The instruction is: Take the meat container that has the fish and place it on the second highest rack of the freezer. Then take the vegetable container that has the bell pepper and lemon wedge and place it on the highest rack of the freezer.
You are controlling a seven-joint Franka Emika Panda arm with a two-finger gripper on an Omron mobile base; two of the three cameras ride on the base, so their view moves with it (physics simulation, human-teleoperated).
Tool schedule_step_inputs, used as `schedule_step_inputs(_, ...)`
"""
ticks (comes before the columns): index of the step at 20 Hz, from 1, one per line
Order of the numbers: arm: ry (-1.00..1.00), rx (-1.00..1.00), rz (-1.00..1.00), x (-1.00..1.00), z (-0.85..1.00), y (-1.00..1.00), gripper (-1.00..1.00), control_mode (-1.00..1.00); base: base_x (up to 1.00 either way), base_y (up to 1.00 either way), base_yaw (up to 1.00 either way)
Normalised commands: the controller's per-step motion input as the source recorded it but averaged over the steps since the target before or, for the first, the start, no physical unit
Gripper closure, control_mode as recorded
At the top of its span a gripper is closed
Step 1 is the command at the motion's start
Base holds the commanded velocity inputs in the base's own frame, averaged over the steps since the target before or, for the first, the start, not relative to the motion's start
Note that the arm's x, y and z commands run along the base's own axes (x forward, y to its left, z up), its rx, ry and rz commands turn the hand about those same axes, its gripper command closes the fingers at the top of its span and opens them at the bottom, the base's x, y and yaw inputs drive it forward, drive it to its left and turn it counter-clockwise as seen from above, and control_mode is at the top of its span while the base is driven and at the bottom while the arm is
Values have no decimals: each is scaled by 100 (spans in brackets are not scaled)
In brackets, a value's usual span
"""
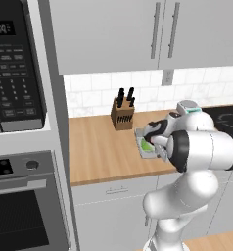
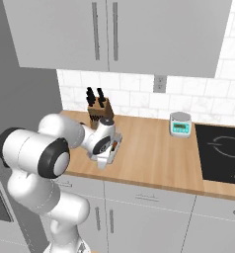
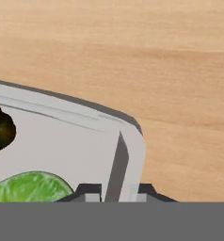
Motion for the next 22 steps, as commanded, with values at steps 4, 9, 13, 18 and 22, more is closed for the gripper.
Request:
schedule_step_inputs(4, -1, 0, 0, -14, 8, 2, 100, -100, 0, 0, 0)
schedule_step_inputs(9, -2, 0, 8, -40, 41, 11, 100, -100, 0, 0, 0)
schedule_step_inputs(13, -1, -1, 14, -47, 70, 16, 100, -100, 0, 0, 0)
schedule_step_inputs(18, -11, 0, 3, -64, 68, 12, 100, -100, 0, 0, 0)
schedule_step_inputs(22, -17, -1, 0, -85, 64, 6, 100, -100, 0, 0, 0)
